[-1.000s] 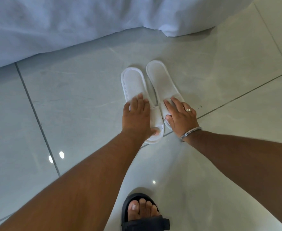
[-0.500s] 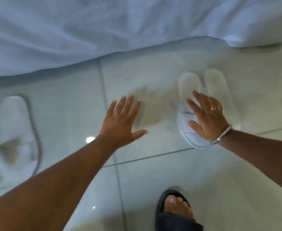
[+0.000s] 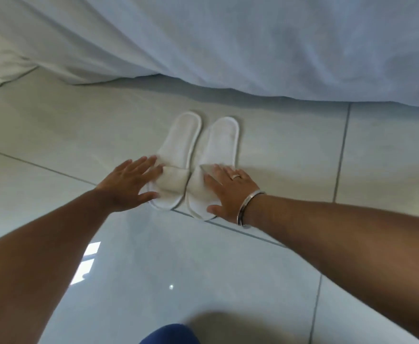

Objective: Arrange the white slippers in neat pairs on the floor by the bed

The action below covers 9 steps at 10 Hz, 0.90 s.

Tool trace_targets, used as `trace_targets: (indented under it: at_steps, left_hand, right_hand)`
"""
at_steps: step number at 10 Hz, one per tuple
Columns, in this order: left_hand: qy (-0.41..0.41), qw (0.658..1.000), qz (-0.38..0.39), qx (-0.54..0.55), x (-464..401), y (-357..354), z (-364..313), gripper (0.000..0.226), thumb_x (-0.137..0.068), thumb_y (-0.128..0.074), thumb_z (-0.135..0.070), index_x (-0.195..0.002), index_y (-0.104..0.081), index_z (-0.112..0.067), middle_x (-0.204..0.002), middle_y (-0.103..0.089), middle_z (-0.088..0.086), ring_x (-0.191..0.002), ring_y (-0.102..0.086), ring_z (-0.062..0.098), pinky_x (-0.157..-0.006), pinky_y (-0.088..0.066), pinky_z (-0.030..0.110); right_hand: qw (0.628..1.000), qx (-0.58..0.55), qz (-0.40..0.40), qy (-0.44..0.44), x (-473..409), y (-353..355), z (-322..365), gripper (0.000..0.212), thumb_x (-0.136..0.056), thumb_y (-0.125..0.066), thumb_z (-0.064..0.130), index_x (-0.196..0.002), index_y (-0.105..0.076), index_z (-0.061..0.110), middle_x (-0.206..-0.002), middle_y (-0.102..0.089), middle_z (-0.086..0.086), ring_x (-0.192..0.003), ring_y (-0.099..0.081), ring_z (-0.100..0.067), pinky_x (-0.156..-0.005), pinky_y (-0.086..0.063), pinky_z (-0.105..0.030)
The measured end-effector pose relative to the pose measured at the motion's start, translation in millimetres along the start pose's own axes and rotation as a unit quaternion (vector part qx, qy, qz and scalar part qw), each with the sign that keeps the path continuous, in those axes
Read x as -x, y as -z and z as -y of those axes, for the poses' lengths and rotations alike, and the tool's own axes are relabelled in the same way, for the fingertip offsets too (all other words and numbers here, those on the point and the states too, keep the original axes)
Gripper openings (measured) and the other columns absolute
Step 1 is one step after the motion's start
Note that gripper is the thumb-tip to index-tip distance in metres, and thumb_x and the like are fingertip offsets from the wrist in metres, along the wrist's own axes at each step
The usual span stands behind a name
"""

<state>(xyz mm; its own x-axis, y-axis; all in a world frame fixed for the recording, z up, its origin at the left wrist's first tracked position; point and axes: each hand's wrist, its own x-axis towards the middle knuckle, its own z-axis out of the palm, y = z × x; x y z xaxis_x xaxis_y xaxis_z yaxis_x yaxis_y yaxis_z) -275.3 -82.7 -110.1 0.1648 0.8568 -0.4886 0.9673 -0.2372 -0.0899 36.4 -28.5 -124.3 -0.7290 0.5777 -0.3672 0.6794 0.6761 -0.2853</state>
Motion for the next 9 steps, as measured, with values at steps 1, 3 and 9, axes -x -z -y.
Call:
trace_targets:
  at_steps: [1,3,9]
  left_hand:
    - [0.007,1.0,-0.015,0.015,-2.7,-11.8,-2.3,0.083,-0.084,-0.022,-0.073,-0.156,-0.011,-0.031,-0.164,-0.008,0.001,-0.15,-0.011,0.022,-0.12,-0.011,0.044]
    - [0.008,0.998,-0.053,0.019,-4.7,-23.3,-3.0,0.082,-0.087,-0.025,-0.068,-0.155,-0.02,-0.022,-0.162,-0.021,0.007,-0.149,-0.016,0.026,-0.119,-0.014,0.047]
    - [-0.031,0.998,-0.032,-0.034,-6.7,-0.7,14.0,0.086,-0.084,-0.032,-0.071,-0.149,-0.038,-0.014,-0.153,-0.04,0.014,-0.143,-0.031,0.034,-0.117,-0.008,0.049]
  right_hand:
    - [0.999,0.016,-0.003,-0.037,-10.9,-11.4,11.7,0.086,-0.085,-0.049,0.057,-0.15,-0.003,0.024,-0.162,0.002,-0.008,-0.147,-0.005,-0.031,-0.117,-0.01,-0.045]
    - [0.998,0.021,-0.01,-0.062,-17.0,-13.6,23.2,0.083,-0.088,-0.055,0.046,-0.15,-0.005,0.022,-0.162,0.004,-0.009,-0.146,-0.003,-0.035,-0.117,-0.011,-0.045]
    - [0.994,0.019,-0.068,-0.088,-2.2,24.8,24.3,0.092,-0.083,-0.061,0.047,-0.151,-0.01,0.013,-0.16,-0.013,-0.013,-0.142,-0.026,-0.033,-0.113,-0.018,-0.053]
